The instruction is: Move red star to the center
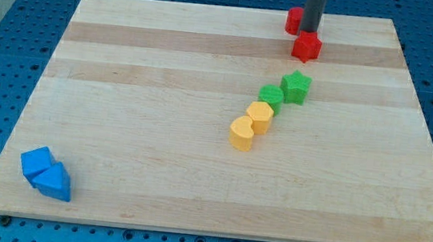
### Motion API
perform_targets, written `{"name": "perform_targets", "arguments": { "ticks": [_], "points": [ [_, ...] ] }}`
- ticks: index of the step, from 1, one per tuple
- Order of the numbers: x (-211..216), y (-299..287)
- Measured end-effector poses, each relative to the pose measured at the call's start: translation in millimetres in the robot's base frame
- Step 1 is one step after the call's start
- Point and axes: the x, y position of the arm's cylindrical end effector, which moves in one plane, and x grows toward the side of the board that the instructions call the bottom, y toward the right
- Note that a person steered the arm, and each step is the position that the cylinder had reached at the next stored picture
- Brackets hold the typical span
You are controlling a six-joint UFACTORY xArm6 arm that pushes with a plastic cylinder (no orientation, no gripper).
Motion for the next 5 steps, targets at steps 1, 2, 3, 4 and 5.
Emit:
{"name": "perform_targets", "arguments": {
  "ticks": [1, 2, 3, 4, 5],
  "points": [
    [1.6, 50.7],
    [20.3, 31.5],
    [52.2, -46.6],
    [76.8, -94.7],
    [77.0, -80.2]
  ]
}}
